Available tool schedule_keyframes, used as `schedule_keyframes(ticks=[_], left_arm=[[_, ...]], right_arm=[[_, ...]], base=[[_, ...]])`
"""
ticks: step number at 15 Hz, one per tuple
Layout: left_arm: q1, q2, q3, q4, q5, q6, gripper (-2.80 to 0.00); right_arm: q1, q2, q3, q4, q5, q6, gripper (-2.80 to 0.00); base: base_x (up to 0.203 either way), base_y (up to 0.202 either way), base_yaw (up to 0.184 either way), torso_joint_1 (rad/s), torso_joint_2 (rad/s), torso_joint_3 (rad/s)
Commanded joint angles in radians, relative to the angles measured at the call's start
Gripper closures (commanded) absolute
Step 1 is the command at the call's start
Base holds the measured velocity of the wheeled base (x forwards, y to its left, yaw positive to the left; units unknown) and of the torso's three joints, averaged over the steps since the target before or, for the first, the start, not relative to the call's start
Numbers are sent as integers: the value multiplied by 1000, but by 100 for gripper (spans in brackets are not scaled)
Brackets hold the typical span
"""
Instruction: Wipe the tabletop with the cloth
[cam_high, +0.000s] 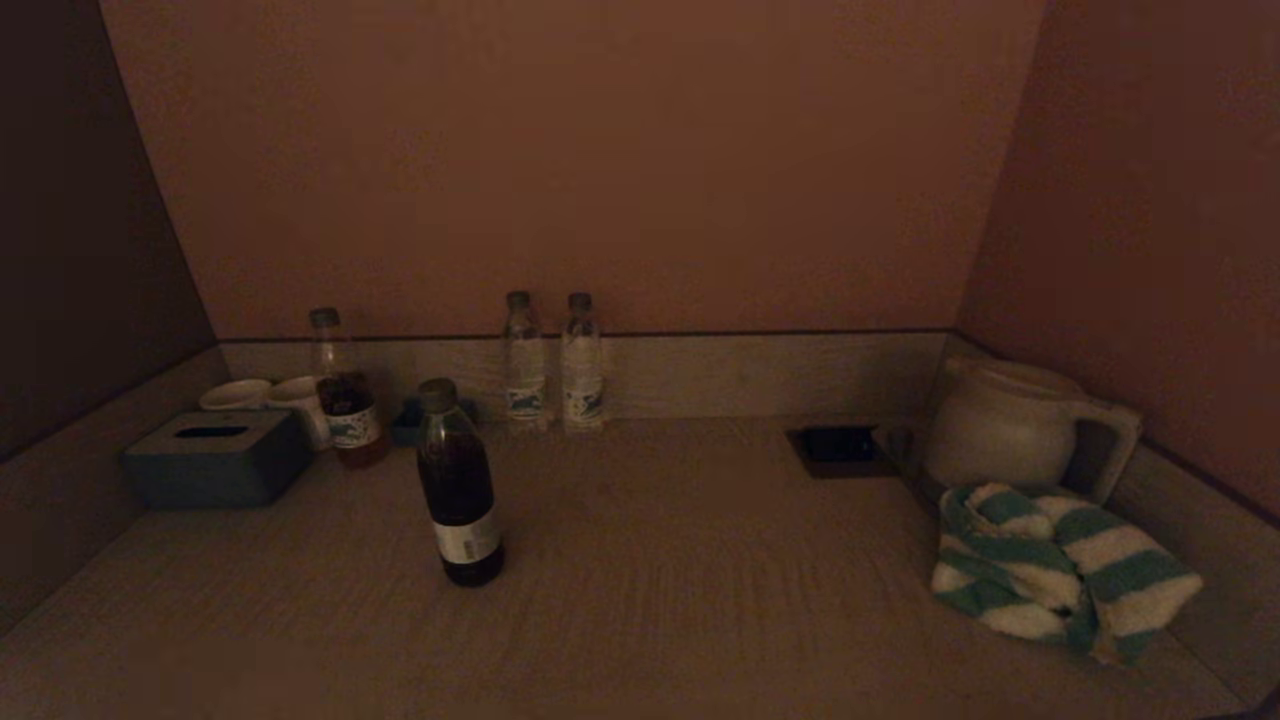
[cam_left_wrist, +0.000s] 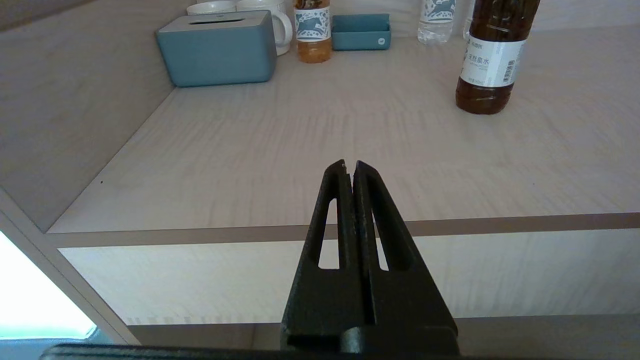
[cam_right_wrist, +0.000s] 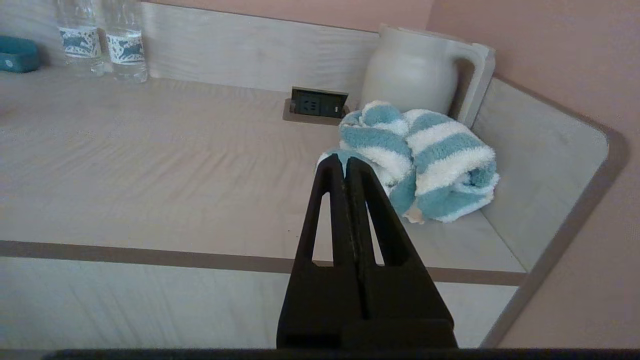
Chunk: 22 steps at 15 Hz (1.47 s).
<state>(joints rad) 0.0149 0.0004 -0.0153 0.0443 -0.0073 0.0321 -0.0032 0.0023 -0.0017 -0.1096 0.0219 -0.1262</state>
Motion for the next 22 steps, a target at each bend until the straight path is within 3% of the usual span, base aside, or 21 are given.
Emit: schedule_keyframes(ticks=[1, 8, 22], left_arm=[[-1, 1, 0, 0, 0, 0, 0], [0, 1, 0, 0, 0, 0, 0], [-1, 1, 0, 0, 0, 0, 0]], right_arm=[[0, -1, 2, 54, -2, 15, 0], [0, -2, 2, 110, -8, 80, 0], [0, -2, 2, 110, -8, 80, 0]], base=[[0, 0, 0, 0, 0, 0], [0, 0, 0, 0, 0, 0], [0, 0, 0, 0, 0, 0]])
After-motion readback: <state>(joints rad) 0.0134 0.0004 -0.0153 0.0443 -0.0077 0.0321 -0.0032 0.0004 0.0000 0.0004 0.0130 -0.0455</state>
